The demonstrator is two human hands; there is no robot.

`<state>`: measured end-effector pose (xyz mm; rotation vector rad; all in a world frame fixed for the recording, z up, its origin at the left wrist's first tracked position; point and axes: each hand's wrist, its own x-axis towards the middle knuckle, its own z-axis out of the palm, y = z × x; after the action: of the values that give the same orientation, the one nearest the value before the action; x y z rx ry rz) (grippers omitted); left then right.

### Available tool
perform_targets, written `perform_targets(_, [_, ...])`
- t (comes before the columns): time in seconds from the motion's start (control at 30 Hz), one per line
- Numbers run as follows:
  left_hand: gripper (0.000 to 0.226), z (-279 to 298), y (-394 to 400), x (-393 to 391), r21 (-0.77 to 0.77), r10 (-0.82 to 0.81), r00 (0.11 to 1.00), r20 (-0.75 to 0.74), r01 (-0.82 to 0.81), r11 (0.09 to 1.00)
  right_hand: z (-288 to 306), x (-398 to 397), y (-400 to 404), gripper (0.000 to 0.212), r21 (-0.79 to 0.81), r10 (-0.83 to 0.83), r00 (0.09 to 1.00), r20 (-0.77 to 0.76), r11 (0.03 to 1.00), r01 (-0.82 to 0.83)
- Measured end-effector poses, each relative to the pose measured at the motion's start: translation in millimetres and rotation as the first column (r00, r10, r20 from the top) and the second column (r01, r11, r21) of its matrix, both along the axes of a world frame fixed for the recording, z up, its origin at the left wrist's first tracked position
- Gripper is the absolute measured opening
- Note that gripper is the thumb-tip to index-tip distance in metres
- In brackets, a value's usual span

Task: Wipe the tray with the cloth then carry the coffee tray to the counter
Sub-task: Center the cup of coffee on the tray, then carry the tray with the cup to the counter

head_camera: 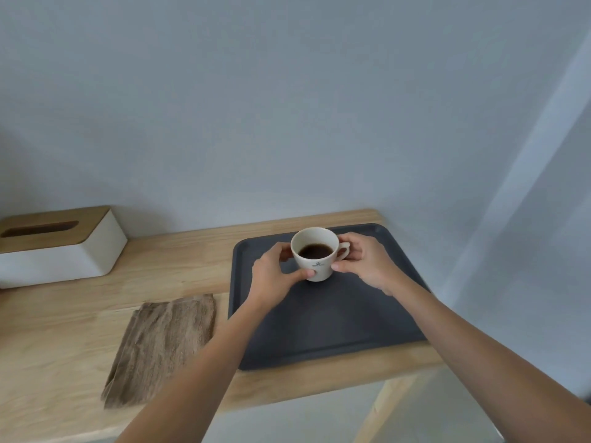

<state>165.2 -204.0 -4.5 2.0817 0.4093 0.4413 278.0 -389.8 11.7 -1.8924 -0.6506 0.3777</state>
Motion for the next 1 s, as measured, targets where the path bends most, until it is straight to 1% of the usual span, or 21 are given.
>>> perform_targets(0.13, [0.061, -6, -12, -3, 0.016, 0.007, 1.0, -0.023, -0.007, 1.0, -10, -2, -12, 0.048, 0.005, 0.005, 1.0, -0.014, 1.0, -0.005])
perform_targets(0.27, [0.063, -7, -16, -9, 0.048, 0.03, 0.999, -0.025, -0.029, 0.998, -17, -6, -13, 0.05, 0.03, 0.018, 0.999, -0.035, 0.999, -0.017])
perform_targets(0.33, [0.066, -5, -16, -11, 0.062, 0.014, 0.999, -0.051, -0.011, 0.998, -16, -6, -15, 0.055, -0.009, 0.056, 0.998, -0.023, 0.998, -0.056])
perform_targets(0.4, [0.074, -3, -13, -14, 0.118, -0.007, 0.994, -0.108, 0.02, 0.993, -15, -3, -19, 0.061, -0.15, 0.072, 0.995, 0.073, 0.987, -0.06])
perform_targets(0.43, [0.078, -3, -10, -18, 0.175, 0.009, 0.991, -0.135, 0.015, 0.984, -16, 0, -23, 0.063, -0.238, 0.048, 0.987, 0.151, 0.971, -0.011])
perform_targets(0.47, [0.08, -4, -5, -23, 0.249, 0.052, 0.987, -0.153, -0.013, 0.968, -17, 4, -29, 0.062, -0.313, 0.005, 0.971, 0.238, 0.947, 0.071])
perform_targets(0.53, [0.074, -8, 6, -34, 0.388, 0.186, 0.965, -0.186, -0.102, 0.916, -21, 11, -44, 0.054, -0.431, -0.088, 0.921, 0.379, 0.864, 0.26])
perform_targets(0.57, [0.069, -10, 12, -40, 0.42, 0.253, 0.942, -0.221, -0.142, 0.897, -25, 13, -52, 0.05, -0.491, -0.117, 0.904, 0.411, 0.808, 0.327])
perform_targets(0.6, [0.064, -12, 18, -45, 0.431, 0.306, 0.916, -0.26, -0.174, 0.885, -28, 15, -60, 0.047, -0.543, -0.132, 0.897, 0.421, 0.756, 0.366])
perform_targets(0.63, [0.06, -14, 23, -49, 0.437, 0.339, 0.894, -0.294, -0.19, 0.879, -32, 16, -67, 0.045, -0.576, -0.134, 0.898, 0.419, 0.725, 0.377])
perform_targets(0.67, [0.057, -15, 27, -52, 0.444, 0.352, 0.881, -0.315, -0.191, 0.876, -35, 18, -72, 0.044, -0.585, -0.133, 0.902, 0.411, 0.72, 0.373])
perform_targets(0.7, [0.053, -16, 29, -53, 0.447, 0.35, 0.88, -0.323, -0.184, 0.875, -38, 19, -76, 0.043, -0.571, -0.136, 0.906, 0.401, 0.736, 0.364])
perform_targets(0.77, [0.046, -19, 30, -53, 0.429, 0.334, 0.895, -0.296, -0.188, 0.884, -40, 19, -82, 0.043, -0.526, -0.148, 0.91, 0.388, 0.775, 0.35])
perform_targets(0.8, [0.044, -20, 31, -52, 0.419, 0.33, 0.902, -0.277, -0.196, 0.887, -41, 18, -83, 0.045, -0.519, -0.15, 0.909, 0.389, 0.78, 0.35])
perform_targets(0.9, [0.036, -25, 35, -49, 0.431, 0.336, 0.911, -0.24, -0.21, 0.878, -44, 16, -89, 0.052, -0.53, -0.159, 0.898, 0.41, 0.76, 0.376])
perform_targets(1.0, [0.031, -28, 38, -42, 0.442, 0.327, 0.921, -0.214, -0.207, 0.873, -43, 15, -97, 0.049, -0.51, -0.193, 0.883, 0.427, 0.756, 0.412])
